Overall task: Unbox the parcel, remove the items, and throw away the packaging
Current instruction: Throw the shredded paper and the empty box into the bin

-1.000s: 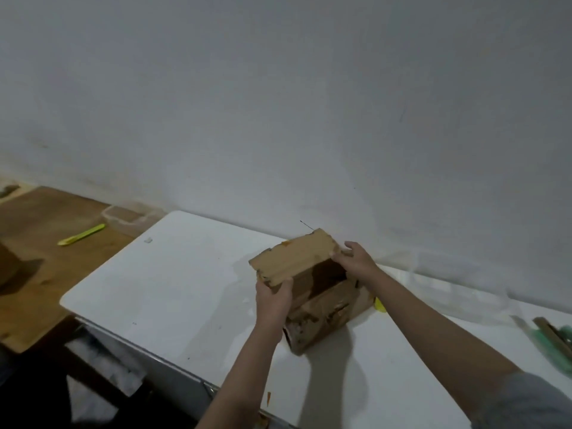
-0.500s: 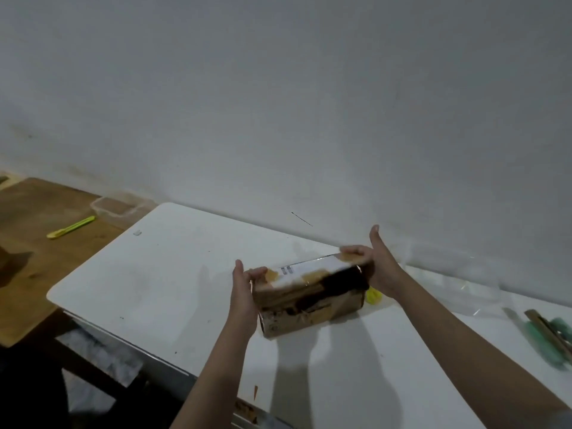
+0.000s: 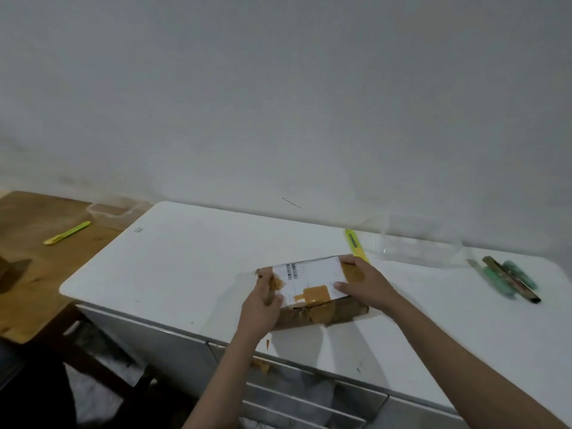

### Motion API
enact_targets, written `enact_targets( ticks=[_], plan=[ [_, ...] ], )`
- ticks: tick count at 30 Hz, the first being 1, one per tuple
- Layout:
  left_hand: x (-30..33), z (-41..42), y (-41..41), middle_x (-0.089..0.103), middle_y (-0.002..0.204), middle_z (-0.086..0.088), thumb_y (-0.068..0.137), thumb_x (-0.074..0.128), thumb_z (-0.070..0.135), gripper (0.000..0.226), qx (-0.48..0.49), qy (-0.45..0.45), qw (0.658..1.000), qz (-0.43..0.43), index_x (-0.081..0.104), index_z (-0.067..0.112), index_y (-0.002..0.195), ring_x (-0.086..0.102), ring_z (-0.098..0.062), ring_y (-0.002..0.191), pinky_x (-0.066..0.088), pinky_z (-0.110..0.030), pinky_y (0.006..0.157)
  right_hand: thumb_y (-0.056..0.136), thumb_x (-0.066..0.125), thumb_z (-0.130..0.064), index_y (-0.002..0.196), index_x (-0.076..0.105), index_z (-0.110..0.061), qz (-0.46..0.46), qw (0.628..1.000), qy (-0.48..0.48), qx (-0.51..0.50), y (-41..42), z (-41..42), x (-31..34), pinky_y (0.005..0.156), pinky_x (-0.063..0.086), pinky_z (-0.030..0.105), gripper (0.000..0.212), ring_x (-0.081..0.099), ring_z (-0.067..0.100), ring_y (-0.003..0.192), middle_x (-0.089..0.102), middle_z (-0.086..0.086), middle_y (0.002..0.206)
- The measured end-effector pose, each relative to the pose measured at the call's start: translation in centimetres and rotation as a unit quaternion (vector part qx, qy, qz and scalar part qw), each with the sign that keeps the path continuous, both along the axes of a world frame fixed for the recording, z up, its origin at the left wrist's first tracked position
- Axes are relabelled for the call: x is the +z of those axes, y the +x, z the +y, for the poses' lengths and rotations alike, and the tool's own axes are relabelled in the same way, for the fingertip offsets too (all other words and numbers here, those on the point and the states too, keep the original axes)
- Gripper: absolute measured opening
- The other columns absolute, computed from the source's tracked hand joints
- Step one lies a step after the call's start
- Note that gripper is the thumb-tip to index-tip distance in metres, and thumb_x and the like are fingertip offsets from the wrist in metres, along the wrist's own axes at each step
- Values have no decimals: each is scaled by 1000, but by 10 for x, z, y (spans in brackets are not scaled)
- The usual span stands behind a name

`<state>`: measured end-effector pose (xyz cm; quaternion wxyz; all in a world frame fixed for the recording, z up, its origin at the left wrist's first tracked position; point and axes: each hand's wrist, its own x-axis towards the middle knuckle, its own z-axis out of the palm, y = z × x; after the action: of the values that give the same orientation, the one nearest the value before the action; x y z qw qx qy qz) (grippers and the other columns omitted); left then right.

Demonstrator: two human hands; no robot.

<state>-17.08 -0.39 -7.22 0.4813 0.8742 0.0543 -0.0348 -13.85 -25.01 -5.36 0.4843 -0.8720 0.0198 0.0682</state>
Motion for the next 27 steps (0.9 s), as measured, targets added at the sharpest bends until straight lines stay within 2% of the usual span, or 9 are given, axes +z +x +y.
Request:
enact_targets(
  ticks=[4,9,13,16,19,21,24,27],
  plan=[
    [3,-18,-28,51,137,3,95,51,24,59,-61,2,998,-20,25,33,147,49,-19,123,35,-18,89,74,77,-28,119,55,-36,-4,996,42,-76,-53,-17,-3,93,47,34,50,53,14,110,52,-10,121],
    [-3,-71,-48,54,133,-4,96,47,26,60,-144,44,988,-42,18,32,149,53,-23,115,33,-18,82,77,75,-25,125,52,-34,-12,985,46,-168,-120,-58,-10,99,43,34,54,46,12,116,47,-13,126],
    [-6,-124,-67,51,136,-5,95,47,26,62,-210,36,976,-34,17,33,149,50,-25,119,37,-25,91,79,74,-26,127,51,-32,-20,973,38,-228,-168,-103,-9,98,42,33,54,44,11,116,44,-14,126],
    [-6,-170,-87,48,141,-4,95,47,26,62,-249,27,968,-30,17,32,148,47,-25,124,36,-30,98,80,73,-27,127,50,-33,-19,963,31,-268,-205,-142,-9,101,45,42,53,43,13,119,41,-16,127],
    [-6,-222,-115,45,142,-5,95,47,27,62,-294,13,955,-27,17,32,149,44,-24,128,35,-29,99,79,74,-30,125,51,-34,-26,953,31,-301,-251,-188,-10,104,41,44,53,41,18,128,44,-10,137],
    [-6,-263,-140,44,144,-4,96,47,27,61,-327,4,945,-27,17,31,149,42,-23,129,35,-30,101,77,75,-32,123,52,-37,-34,944,23,-328,-291,-224,-11,101,43,42,52,44,20,126,46,-5,139],
    [-5,-333,-189,42,144,-4,96,48,25,60,-366,-7,930,-20,19,29,149,41,-22,130,34,-29,100,77,74,-35,119,50,-47,-22,928,21,-371,-361,-281,-9,95,49,42,50,53,23,116,54,0,130],
    [-11,-402,-240,36,149,-1,96,48,23,60,-414,-23,910,-1,20,28,149,38,-21,133,33,-26,100,84,69,-28,127,49,-38,-22,915,18,-403,-431,-332,-6,88,46,33,48,50,19,113,51,-3,126]
  ],
)
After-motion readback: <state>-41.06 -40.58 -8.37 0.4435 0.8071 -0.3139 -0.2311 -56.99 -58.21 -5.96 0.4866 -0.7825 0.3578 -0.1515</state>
